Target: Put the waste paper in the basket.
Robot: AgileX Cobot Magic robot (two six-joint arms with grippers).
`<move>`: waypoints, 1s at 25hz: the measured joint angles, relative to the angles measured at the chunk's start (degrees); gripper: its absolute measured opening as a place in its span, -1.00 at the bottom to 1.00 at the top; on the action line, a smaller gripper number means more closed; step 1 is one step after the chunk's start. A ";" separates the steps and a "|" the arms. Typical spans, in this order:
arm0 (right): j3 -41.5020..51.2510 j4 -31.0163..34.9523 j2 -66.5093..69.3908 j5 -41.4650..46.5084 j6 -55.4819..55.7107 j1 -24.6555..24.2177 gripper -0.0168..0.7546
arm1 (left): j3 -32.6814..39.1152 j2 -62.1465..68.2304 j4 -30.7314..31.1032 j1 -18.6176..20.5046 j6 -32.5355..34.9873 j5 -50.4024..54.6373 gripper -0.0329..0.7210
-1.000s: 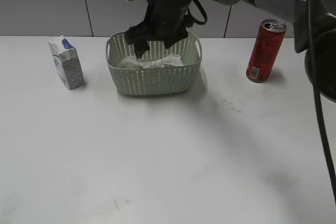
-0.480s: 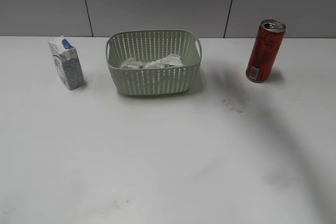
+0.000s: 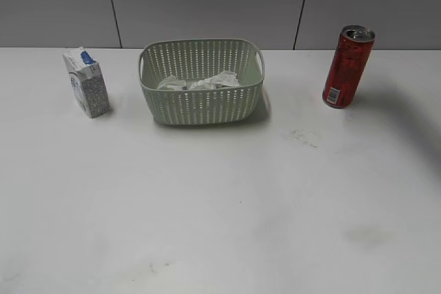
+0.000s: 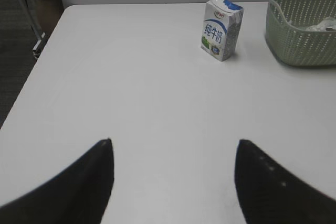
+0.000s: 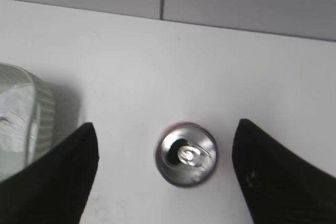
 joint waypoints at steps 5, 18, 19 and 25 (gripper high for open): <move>17.12 -0.45 -10.57 0.12 -1.41 -4.79 0.58 | 0.00 0.00 0.00 0.00 0.00 0.00 0.53; 58.92 -0.71 -39.67 -9.40 -4.75 -6.51 0.58 | 0.00 0.00 -0.03 0.00 -0.64 0.00 0.52; 62.88 -0.60 -42.13 -10.63 -4.94 -6.51 0.58 | 0.00 0.00 -0.08 0.00 -0.64 0.00 0.52; 80.05 -0.47 -55.68 -14.83 -5.11 -6.51 0.58 | 0.00 0.00 -0.03 0.00 -0.71 0.00 0.52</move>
